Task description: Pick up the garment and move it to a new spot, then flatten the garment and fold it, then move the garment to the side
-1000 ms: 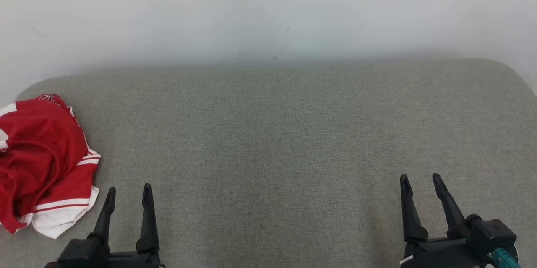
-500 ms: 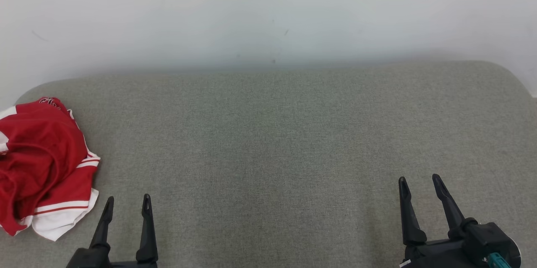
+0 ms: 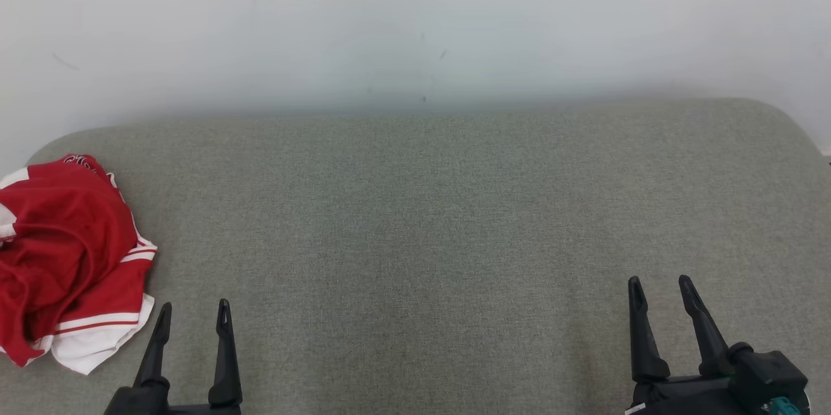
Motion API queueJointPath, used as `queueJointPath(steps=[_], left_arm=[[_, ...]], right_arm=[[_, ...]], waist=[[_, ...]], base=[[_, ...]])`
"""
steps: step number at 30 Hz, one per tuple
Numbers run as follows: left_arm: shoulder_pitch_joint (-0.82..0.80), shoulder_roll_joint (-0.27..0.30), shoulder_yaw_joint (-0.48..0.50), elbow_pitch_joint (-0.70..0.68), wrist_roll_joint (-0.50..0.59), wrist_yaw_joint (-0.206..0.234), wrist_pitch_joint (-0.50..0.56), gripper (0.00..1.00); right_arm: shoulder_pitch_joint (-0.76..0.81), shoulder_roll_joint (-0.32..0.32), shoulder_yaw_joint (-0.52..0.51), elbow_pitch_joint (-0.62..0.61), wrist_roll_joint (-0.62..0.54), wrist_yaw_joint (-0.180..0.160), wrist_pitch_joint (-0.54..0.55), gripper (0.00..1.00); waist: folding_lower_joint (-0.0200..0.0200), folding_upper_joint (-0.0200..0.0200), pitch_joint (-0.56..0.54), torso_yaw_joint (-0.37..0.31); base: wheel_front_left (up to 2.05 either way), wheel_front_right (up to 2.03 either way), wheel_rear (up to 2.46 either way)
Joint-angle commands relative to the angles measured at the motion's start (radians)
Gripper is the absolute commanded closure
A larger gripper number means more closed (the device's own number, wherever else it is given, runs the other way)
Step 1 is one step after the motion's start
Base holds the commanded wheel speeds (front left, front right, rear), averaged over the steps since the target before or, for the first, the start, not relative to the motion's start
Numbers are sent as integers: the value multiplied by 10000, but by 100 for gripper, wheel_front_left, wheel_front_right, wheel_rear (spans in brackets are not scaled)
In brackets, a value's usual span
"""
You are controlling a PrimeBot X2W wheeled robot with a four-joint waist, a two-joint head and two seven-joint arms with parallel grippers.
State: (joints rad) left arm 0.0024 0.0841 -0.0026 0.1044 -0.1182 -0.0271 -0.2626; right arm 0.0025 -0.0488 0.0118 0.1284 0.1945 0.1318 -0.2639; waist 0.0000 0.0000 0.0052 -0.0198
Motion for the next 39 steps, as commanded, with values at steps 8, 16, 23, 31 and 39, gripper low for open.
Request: queueJointPath(steps=[8, 16, 23, 31, 39], left_arm=[[164, 47, 3, 25, -95, 48, -35, 0], [178, 87, -55, 35, -157, 77, -35, 0], [154, 134, -76, 79, -193, 106, -35, 0], [52, 248, -119, 82, -138, 220, 96, 0], [-55, 293, -110, 65, -269, 309, 119, 0]], right_arm=[[90, -27, 4, 46, 74, -21, -11, 0], [75, -27, 11, 118, 90, -21, -11, 0], [5, -27, 35, 206, 94, -21, -11, 0], [34, -27, 34, 272, 140, -21, -9, 0], [-8, -25, 0, 313, 149, -21, -11, 0]], waist=[[0, 0, -24, 30], [0, 0, -27, 80], [0, 0, -15, 155], [0, 0, 59, 586], [0, 0, 220, 1486]], base=[[0, 0, 0], [0, 0, 0], [0, 0, 0], [0, 0, 0], [0, 0, 0]])
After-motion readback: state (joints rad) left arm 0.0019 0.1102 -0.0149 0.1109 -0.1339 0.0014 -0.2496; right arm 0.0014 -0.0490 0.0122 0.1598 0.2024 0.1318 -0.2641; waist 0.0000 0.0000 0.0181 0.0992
